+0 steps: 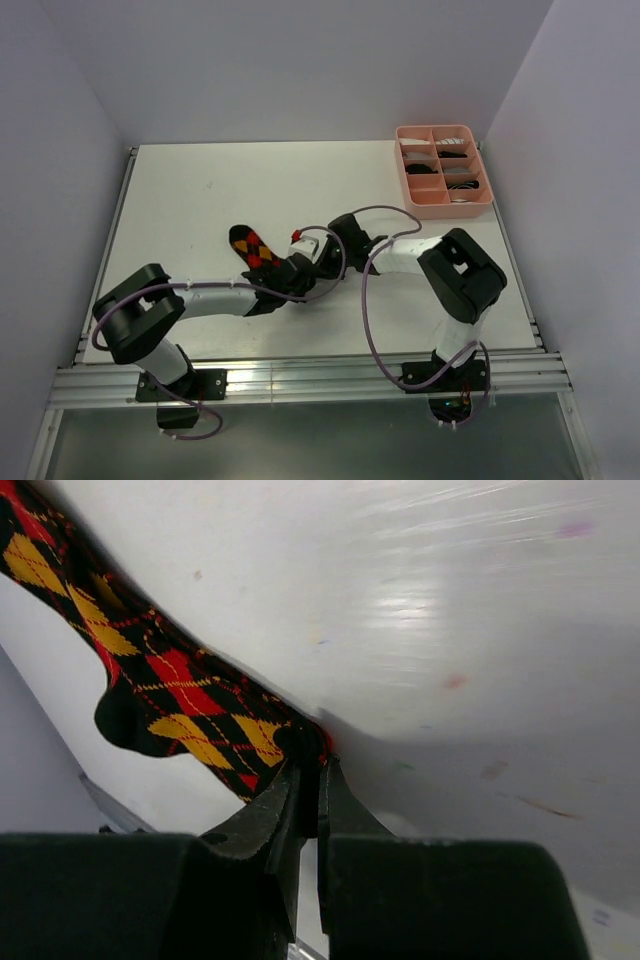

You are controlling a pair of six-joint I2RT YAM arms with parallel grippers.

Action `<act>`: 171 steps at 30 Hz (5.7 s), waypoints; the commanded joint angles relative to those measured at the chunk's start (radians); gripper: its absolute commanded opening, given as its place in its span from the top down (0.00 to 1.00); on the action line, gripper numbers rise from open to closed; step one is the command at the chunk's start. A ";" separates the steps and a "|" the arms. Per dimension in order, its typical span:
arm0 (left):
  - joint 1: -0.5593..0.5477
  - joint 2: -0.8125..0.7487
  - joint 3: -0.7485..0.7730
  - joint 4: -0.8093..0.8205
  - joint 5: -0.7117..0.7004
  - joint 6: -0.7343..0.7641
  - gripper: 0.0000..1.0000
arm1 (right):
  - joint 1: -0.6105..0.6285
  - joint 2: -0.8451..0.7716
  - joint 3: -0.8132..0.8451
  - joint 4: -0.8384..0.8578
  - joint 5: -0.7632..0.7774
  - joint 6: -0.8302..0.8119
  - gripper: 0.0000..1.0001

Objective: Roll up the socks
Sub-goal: Roll the sock at the center of the board.

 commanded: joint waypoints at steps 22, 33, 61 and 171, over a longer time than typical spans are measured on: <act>0.129 -0.017 -0.127 0.175 0.396 -0.182 0.99 | -0.098 -0.265 -0.280 0.391 0.058 0.009 0.51; 0.321 -0.035 -0.273 0.388 0.625 -0.328 0.99 | -0.083 -0.214 -0.392 0.609 -0.091 -0.046 0.46; 0.458 -0.005 -0.412 0.572 0.760 -0.421 0.99 | -0.014 0.155 -0.309 0.776 -0.249 -0.039 0.46; 0.407 -0.123 -0.359 0.429 0.726 -0.338 0.99 | 0.006 -0.224 -0.260 0.354 -0.016 -0.005 0.32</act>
